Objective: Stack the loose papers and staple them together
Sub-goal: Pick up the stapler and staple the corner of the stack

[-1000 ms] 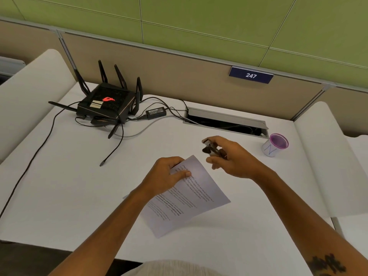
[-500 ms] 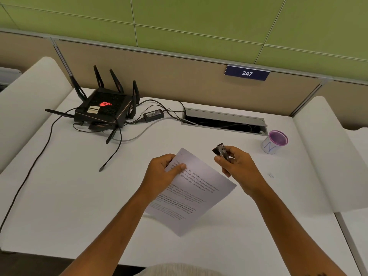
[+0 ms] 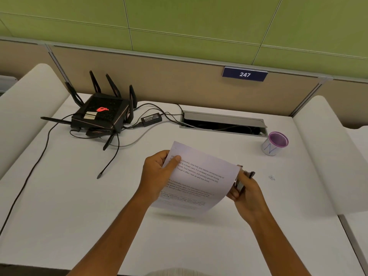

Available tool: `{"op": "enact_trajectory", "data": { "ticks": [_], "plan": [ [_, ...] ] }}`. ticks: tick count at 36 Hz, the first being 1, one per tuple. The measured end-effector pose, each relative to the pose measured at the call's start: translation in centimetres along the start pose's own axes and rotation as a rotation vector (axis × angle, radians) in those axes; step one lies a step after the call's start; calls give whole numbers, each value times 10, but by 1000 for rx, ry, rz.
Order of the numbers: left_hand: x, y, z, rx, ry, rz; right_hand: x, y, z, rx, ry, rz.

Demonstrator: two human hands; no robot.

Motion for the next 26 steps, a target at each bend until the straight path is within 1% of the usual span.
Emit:
{"op": "enact_trajectory", "data": {
  "ticks": [5, 7, 9, 12, 13, 14, 16, 19, 26],
  "plan": [
    [-8, -2, 0, -20, -1, 12, 2, 8, 5, -57, -115, 57],
    [-10, -2, 0, -31, 23, 30, 6, 11, 8, -128, -84, 103],
    [-11, -1, 1, -46, 19, 38, 12, 15, 14, -254, 41, 225],
    [-15, 2, 0, -63, 16, 29, 23, 31, 23, -542, 206, 440],
    [-16, 3, -1, -66, 19, 30, 26, 39, 23, -608, 228, 514],
    [-17, 5, -2, -68, 28, 33, 30, 47, 18, -634, 257, 583],
    [-19, 8, -6, -67, 66, 45, 34, 57, 0, -581, 352, 694],
    [-22, 13, -13, -62, 134, 59, 35, 67, -36, -421, 485, 800],
    [-27, 26, -29, -17, 261, 117, 11, 77, -91, -130, 635, 836]
  ]
}}
Point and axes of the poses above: each hand's wrist, its own y-axis away from the middle knuckle, its own z-axis out of the back of the hand, x = y × z, the point moved 8 cm from there along -y, towards the middle knuckle, and after that the axes turned 7 degrees about -x, right-handed, at the moved point
